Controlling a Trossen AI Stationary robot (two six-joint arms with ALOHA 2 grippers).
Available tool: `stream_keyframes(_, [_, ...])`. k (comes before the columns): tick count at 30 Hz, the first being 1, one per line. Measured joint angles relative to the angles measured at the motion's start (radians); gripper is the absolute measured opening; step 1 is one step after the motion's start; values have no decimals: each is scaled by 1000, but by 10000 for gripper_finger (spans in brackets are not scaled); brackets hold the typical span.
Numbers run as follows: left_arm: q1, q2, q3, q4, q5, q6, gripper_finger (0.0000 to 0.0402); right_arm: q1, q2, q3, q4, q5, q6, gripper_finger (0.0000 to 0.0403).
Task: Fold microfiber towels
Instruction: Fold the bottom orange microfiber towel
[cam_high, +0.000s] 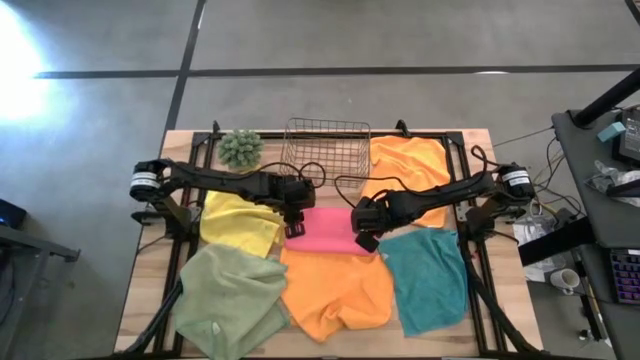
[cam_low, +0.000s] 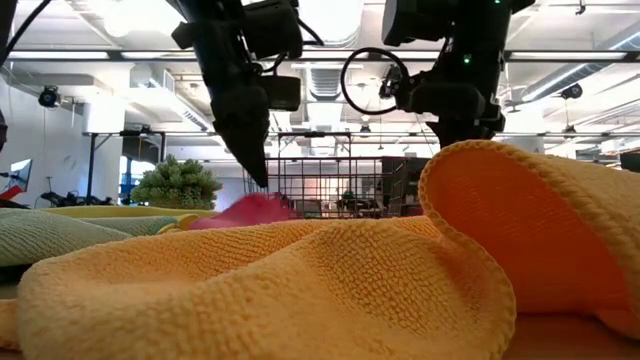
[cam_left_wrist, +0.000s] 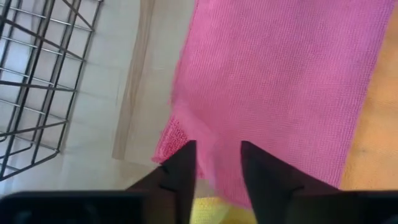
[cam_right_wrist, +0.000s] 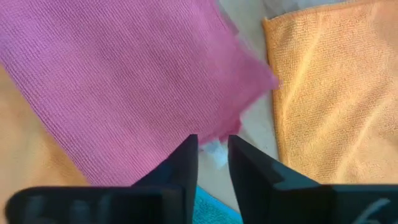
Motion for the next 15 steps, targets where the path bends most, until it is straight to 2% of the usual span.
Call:
stream_keyframes(3, [0,0,26,-35,4,-14,159,-2,-9,0,-10,0,-34,105])
stream_keyframes(6, [0,-4,64,-69,67,-31,184,-5,-46,2,-6,0,-96,117])
stream_keyframes(10, [-12,-11,85,-30,186,-101,191,-25,-90,-12,33,-8,-168,120])
stream_keyframes(13, [-33,4,56,27,193,-106,191,-40,-107,-63,103,-23,-201,117])
stream_keyframes(15, [-41,27,28,91,192,-105,191,-46,-114,-119,196,-75,-225,113])
